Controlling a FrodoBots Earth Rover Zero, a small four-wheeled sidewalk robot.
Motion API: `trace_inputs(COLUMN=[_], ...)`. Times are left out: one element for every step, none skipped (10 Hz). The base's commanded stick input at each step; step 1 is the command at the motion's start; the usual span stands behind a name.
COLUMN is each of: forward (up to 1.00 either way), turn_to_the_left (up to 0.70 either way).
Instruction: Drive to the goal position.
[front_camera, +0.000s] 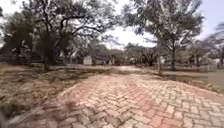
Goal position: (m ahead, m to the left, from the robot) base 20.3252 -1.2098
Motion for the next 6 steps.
trace_inputs(forward=[0.7,0.7,0.7,0.7,0.7,0.7], turn_to_the_left=[0.0,0.0,0.0,0.0,0.0,0.0])
